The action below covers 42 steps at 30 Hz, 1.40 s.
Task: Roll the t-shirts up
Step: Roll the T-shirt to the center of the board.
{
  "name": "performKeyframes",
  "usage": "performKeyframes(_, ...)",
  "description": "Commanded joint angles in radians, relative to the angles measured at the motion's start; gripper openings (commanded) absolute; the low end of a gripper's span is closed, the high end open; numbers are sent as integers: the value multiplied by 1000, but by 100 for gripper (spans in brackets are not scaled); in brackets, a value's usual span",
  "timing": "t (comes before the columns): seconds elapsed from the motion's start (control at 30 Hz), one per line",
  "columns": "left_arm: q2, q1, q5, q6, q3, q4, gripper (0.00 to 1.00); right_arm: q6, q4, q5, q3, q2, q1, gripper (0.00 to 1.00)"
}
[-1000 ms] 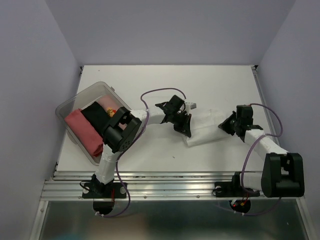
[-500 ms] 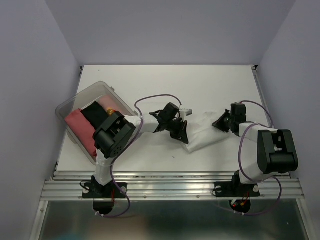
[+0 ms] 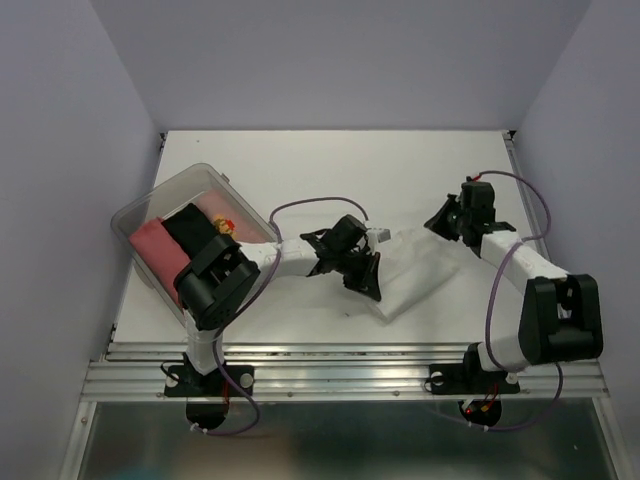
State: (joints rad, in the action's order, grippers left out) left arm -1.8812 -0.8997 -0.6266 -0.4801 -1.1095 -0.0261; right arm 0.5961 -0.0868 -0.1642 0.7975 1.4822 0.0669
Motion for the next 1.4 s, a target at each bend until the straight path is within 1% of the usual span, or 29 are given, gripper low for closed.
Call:
performKeyframes(0.0, 128, 13, 34, -6, -61, 75, 0, -45, -123, 36, 81, -147, 5, 1)
performKeyframes(0.07, 162, 25, 33, -5, -72, 90, 0, -51, -174, 17, 71, -200, 5, 1)
performKeyframes(0.17, 191, 42, 33, 1, -75, 101, 0, -41, -195, -27, 19, -272, 14, 1)
performKeyframes(0.2, 197, 48, 37, 1, -75, 101, 0, -18, -194, -44, -27, -290, 30, 1)
performKeyframes(0.3, 188, 77, 57, -6, -69, 97, 0, 42, -194, -47, -84, -364, 71, 1)
performKeyframes(0.33, 177, 85, 57, -11, -64, 94, 0, 59, -192, -47, -118, -390, 105, 1)
performKeyframes(0.43, 175, 110, 51, -34, -47, 62, 0, 109, -177, -43, -185, -416, 157, 1)
performKeyframes(0.53, 195, 110, 77, -38, -50, 66, 0, 151, -139, -38, -257, -422, 166, 1)
performKeyframes(0.57, 201, 110, 108, -40, -53, 74, 0, 160, -124, -31, -306, -418, 166, 1)
performKeyframes(0.67, 223, 110, 145, -38, -62, 95, 0, 183, -4, 15, -395, -352, 166, 1)
performKeyframes(0.7, 228, 110, 148, -38, -64, 98, 0, 188, 8, 38, -406, -323, 166, 1)
performKeyframes(0.73, 235, 110, 146, -40, -64, 103, 0, 189, 19, 48, -411, -265, 166, 1)
performKeyframes(0.77, 241, 108, 148, -41, -64, 103, 0, 189, 22, 49, -414, -240, 166, 1)
performKeyframes(0.83, 255, 101, 163, -40, -62, 112, 0, 183, 10, 48, -405, -224, 166, 1)
performKeyframes(0.93, 260, 85, 191, -32, -75, 143, 0, 168, -34, 57, -348, -284, 166, 1)
performKeyframes(0.97, 260, 67, 217, -31, -81, 150, 0, 160, -56, 64, -324, -337, 166, 1)
performKeyframes(1.03, 252, 42, 252, -20, -113, 184, 0, 150, -145, 138, -240, -388, 166, 1)
performKeyframes(1.07, 249, 13, 292, -17, -124, 195, 0, 142, -213, 173, -209, -431, 166, 1)
performKeyframes(1.1, 246, -4, 318, -15, -139, 219, 0, 137, -247, 221, -181, -447, 166, 1)
performKeyframes(1.13, 240, -22, 343, -15, -165, 227, 0, 131, -276, 289, -158, -459, 156, 1)
performKeyframes(1.17, 235, -40, 397, -11, -179, 238, 0, 128, -333, 316, -124, -468, 128, 1)
performKeyframes(1.2, 228, -86, 439, -5, -223, 280, 2, 130, -362, 346, -112, -465, 108, 1)
performKeyframes(1.23, 202, -111, 518, 15, -252, 310, 11, 136, -390, 354, -106, -461, 61, 1)
performKeyframes(1.3, 171, -174, 585, 32, -335, 385, 22, 165, -459, 362, -110, -464, 15, 5)
performKeyframes(1.33, 136, -194, 616, 44, -363, 405, 32, 177, -474, 359, -118, -470, -8, 8)
performKeyframes(1.37, 116, -209, 663, 51, -387, 426, 39, 186, -485, 354, -132, -482, -30, 12)
